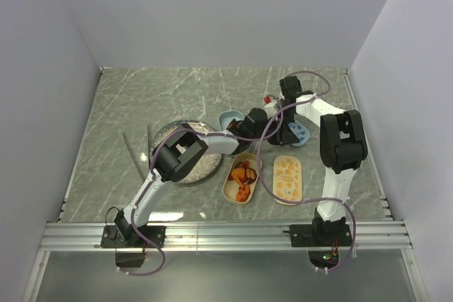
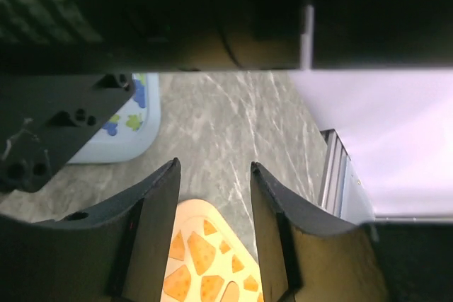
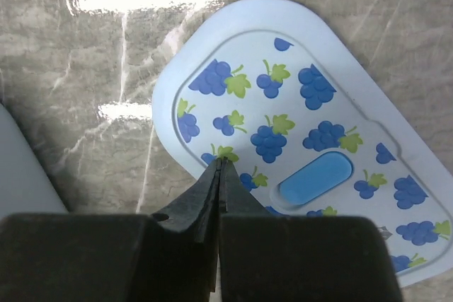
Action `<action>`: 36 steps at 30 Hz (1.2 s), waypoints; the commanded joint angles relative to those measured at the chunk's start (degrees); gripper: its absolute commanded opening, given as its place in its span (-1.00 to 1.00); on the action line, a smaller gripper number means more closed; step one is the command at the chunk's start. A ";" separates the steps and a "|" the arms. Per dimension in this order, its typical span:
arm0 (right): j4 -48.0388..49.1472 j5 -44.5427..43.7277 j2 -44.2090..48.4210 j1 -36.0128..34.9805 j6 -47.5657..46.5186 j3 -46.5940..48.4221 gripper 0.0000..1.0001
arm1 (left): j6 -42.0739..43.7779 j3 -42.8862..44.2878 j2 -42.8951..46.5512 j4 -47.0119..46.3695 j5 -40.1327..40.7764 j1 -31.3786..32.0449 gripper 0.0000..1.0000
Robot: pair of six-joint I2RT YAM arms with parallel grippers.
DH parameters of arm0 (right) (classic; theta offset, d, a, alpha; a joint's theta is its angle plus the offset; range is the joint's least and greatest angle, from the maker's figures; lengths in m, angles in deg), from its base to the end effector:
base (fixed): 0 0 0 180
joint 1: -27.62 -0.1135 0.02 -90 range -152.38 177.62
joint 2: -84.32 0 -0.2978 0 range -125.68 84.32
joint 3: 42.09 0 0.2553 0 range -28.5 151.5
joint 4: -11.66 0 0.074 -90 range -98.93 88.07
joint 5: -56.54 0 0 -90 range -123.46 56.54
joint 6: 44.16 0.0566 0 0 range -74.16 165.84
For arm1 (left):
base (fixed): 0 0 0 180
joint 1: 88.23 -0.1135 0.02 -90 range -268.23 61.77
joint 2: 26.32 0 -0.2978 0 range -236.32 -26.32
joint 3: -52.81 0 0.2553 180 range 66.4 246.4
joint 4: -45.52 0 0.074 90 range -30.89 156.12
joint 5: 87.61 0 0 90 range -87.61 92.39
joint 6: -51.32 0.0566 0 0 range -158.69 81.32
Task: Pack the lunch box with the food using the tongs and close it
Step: Pick up the lid of the lunch box with the left arm
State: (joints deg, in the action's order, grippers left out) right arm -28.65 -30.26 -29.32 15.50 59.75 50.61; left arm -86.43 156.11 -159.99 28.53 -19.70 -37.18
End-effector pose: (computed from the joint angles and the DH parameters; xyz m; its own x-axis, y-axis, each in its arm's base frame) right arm 0.4301 0.0956 0.1806 -0.8888 0.0546 -0.4551 -0.0229 0.9863 0.1631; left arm 0.3411 -0.4558 0.1706 -0.8015 -0.0996 -0.5897 0.5315 0.3336 -0.7786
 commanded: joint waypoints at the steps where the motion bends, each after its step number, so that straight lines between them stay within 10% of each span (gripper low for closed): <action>1: -2.81 4.53 -0.09 -0.27 1.38 -0.80 -1.00 | 1.87 3.36 1.13 -4.84 -3.14 -0.16 0.00; 10: 0.08 2.24 2.19 1.74 3.75 -1.68 -1.00 | 5.55 -10.94 8.50 -11.24 4.94 -0.25 0.00; 21: 9.50 2.43 12.93 9.04 8.23 -8.98 -0.93 | 10.30 -7.98 9.65 1.39 24.43 2.83 -0.03; 36: 1.23 -7.24 4.66 11.15 9.73 -2.91 -0.93 | 8.29 0.90 5.09 15.30 27.54 3.71 0.59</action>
State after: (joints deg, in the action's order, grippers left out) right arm -25.98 -33.25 -25.37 26.65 68.75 44.82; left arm -77.40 153.92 -154.13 43.24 8.76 -33.66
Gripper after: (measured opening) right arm 0.042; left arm 0.785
